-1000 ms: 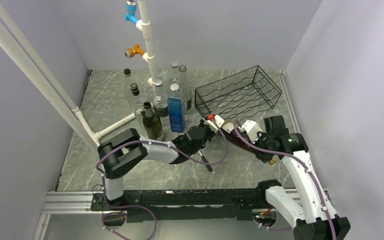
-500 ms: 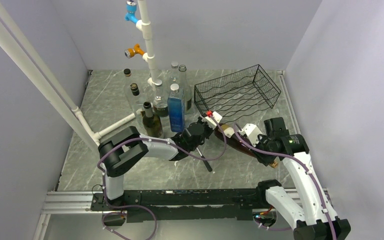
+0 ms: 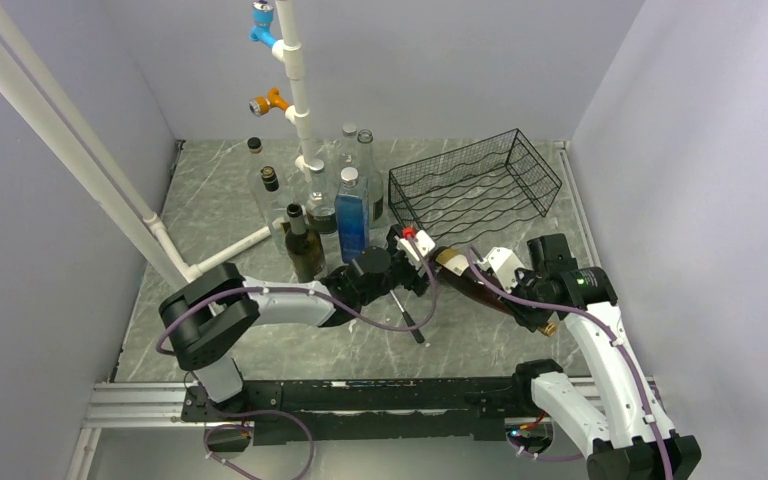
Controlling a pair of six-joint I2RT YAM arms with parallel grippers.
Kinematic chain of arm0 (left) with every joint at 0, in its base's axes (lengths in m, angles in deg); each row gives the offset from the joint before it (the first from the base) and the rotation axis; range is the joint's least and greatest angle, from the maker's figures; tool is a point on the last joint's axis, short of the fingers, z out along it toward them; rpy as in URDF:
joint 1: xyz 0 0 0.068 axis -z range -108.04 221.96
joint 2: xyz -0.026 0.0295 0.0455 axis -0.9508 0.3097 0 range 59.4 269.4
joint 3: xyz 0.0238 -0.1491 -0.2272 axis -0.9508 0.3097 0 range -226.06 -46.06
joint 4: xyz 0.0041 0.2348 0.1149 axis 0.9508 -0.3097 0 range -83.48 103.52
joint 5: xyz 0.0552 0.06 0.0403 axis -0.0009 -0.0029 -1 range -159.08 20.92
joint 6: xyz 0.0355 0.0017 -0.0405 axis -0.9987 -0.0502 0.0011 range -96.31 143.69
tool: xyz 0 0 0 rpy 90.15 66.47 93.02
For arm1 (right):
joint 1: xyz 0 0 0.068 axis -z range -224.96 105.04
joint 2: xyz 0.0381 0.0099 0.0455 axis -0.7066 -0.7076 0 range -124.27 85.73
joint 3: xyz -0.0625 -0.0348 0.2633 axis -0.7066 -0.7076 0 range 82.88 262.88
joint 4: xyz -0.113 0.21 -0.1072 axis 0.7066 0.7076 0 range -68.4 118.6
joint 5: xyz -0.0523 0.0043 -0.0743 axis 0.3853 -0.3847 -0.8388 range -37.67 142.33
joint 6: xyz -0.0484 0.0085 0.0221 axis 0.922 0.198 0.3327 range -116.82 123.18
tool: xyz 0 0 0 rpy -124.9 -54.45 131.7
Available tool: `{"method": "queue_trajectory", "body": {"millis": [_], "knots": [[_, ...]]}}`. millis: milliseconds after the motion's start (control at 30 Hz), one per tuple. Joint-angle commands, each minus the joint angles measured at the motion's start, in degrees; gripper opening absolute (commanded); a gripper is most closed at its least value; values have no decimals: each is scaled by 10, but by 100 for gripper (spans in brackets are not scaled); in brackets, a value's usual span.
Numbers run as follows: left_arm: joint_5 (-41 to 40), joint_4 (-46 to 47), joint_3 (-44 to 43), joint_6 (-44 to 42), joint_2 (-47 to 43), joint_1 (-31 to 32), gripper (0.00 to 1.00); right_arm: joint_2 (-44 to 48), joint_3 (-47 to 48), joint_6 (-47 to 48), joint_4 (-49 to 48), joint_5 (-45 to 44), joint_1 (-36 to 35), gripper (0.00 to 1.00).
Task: Take the wine bottle off the wine rack
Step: Place the wine bottle at the center of the board.
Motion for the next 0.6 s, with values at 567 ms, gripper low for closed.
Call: {"method": "queue_trajectory", "body": {"millis": [567], "knots": [[3, 226, 108, -301, 8, 111, 99, -7, 47, 26, 15, 51, -2, 0]]}}
